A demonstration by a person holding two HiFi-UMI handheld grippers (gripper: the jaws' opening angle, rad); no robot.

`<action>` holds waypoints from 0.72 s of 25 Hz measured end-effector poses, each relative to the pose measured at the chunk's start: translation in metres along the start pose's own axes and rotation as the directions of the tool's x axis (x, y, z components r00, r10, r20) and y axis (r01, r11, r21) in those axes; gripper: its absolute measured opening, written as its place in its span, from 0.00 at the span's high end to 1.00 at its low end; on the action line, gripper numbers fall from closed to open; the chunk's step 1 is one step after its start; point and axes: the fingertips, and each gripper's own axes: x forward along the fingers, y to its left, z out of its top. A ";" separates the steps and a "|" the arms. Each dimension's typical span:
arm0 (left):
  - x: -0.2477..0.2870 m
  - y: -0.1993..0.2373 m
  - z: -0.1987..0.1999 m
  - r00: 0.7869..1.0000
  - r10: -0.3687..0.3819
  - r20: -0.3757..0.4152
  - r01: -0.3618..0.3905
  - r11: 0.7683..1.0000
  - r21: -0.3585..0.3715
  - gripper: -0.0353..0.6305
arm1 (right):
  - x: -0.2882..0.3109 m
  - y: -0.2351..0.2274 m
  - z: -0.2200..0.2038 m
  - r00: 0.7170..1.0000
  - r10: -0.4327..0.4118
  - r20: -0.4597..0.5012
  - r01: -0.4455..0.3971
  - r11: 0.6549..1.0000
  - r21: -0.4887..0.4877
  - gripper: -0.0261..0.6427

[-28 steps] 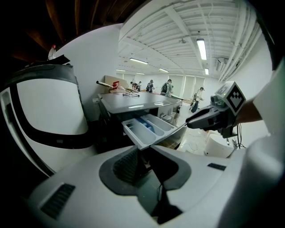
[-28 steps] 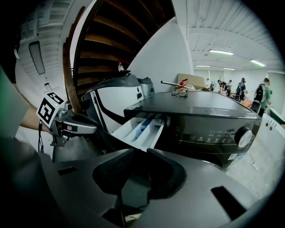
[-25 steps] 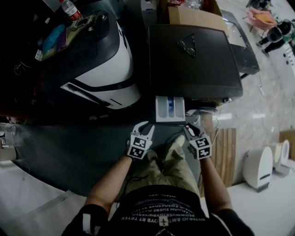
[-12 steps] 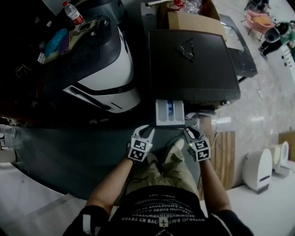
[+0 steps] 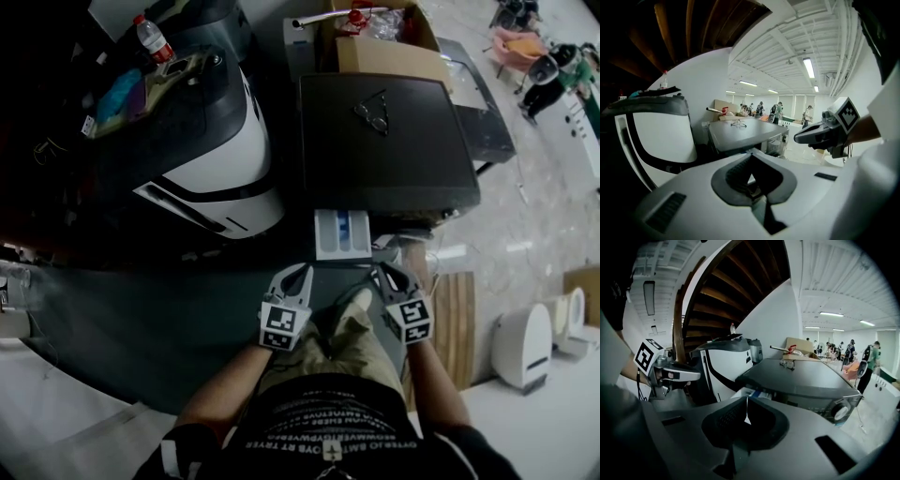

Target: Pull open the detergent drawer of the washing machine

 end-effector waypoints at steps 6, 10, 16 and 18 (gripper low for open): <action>-0.036 0.002 0.078 0.988 0.032 0.150 -0.039 0.998 0.045 0.94 | -0.033 0.016 0.074 0.991 0.002 0.136 0.004 0.999 -0.044 0.96; -0.059 0.005 0.114 0.976 0.042 0.214 -0.055 0.997 0.058 0.94 | -0.053 0.027 0.115 0.979 0.009 0.202 0.005 0.998 -0.067 0.96; -0.089 0.006 0.144 0.962 0.041 0.270 -0.057 0.997 0.052 0.94 | -0.080 0.036 0.148 0.970 0.010 0.242 0.012 0.996 -0.090 0.96; -0.098 0.008 0.151 0.959 0.042 0.279 -0.055 0.998 0.040 0.94 | -0.087 0.038 0.154 0.969 0.009 0.246 0.015 0.995 -0.098 0.96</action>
